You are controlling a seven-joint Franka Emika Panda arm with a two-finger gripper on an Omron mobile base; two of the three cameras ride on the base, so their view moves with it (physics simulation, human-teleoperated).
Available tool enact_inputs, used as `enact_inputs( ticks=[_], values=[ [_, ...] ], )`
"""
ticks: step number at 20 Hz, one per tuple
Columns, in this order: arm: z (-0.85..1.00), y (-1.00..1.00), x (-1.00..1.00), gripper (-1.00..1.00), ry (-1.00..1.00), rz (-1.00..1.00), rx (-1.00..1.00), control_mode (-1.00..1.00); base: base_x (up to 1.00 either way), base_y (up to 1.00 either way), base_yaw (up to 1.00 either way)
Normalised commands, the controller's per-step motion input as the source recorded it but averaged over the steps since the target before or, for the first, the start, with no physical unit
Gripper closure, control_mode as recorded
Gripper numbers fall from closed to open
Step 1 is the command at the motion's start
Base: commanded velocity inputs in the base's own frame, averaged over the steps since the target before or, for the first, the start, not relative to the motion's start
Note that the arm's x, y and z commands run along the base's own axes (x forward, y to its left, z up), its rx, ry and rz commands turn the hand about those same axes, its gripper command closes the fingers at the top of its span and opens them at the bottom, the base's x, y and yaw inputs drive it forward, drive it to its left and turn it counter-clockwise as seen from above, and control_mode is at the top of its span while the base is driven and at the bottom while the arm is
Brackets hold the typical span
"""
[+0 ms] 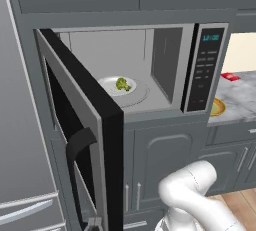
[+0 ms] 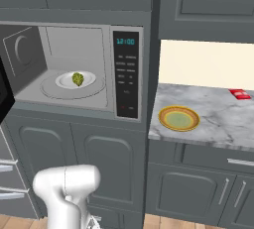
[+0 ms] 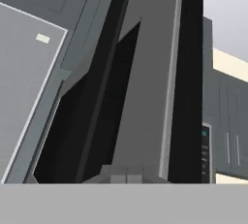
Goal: Pick the broccoli from the counter and place it in the microwave. Then turn on the microwave.
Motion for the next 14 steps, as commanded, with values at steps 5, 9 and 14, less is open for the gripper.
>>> enact_inputs(
  ticks=[5,9,14],
  values=[
    [-0.44,-0.05,0.69,1.0,-0.22,0.04,-0.08,-1.0,0.0,0.0,0.0],
    [-0.05,-0.34,0.56,1.0,-0.13,-0.03,-0.05,-1.0,0.0,0.0,0.0],
    [0.13,-0.33,0.52,1.0,-0.02,-0.19,0.0,-1.0,0.0,0.0,0.0]
  ],
)
